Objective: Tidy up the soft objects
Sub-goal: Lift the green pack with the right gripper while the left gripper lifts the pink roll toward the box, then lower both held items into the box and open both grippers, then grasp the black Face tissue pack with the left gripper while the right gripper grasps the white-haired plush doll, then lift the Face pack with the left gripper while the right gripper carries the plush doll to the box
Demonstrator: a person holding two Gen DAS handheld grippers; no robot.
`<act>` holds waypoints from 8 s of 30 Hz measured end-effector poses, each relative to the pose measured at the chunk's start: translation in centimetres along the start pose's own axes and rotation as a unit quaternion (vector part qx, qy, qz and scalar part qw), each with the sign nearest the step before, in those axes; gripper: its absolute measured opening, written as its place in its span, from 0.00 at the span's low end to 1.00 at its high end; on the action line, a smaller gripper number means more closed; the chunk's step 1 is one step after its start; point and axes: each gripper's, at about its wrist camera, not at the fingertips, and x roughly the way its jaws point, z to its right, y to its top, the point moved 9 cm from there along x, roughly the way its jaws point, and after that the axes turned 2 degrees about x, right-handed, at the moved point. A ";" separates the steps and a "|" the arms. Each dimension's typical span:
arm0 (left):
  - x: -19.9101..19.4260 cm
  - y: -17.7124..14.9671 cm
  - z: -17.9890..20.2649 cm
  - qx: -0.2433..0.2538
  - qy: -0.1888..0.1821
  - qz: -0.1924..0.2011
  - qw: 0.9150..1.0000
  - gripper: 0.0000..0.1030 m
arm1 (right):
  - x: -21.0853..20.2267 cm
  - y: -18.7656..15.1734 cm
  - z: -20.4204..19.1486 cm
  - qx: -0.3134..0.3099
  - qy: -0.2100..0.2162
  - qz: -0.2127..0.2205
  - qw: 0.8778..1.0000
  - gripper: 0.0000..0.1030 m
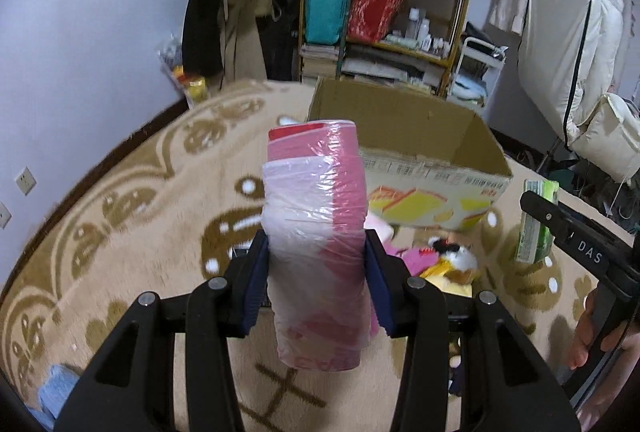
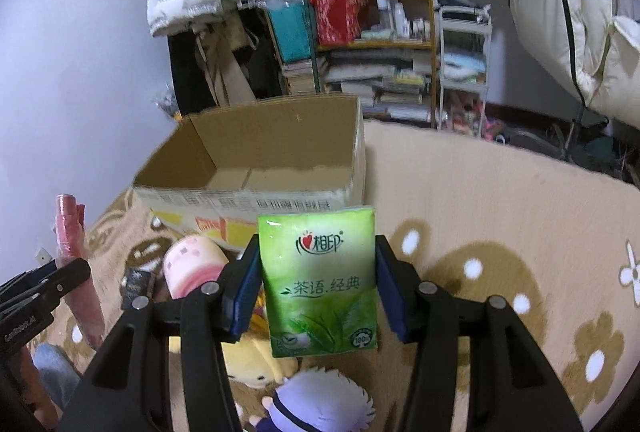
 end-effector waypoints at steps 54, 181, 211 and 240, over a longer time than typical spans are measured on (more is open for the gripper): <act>7.4 14.4 3.4 0.068 -0.009 0.082 0.994 0.43 | 5.2 11.6 -3.2 -0.035 0.084 0.097 0.991 0.54; 15.0 -6.9 -6.3 -0.010 0.055 -0.296 0.954 0.60 | 6.1 -14.8 1.3 0.083 -0.036 -0.338 0.937 0.74; 4.7 2.1 -4.0 -0.006 0.058 -0.061 0.996 0.44 | -0.8 0.0 0.7 0.039 -0.009 -0.022 0.999 0.69; 0.0 13.1 1.1 0.065 0.068 0.127 0.987 0.44 | -2.2 9.0 -1.3 -0.031 0.001 0.124 0.992 0.69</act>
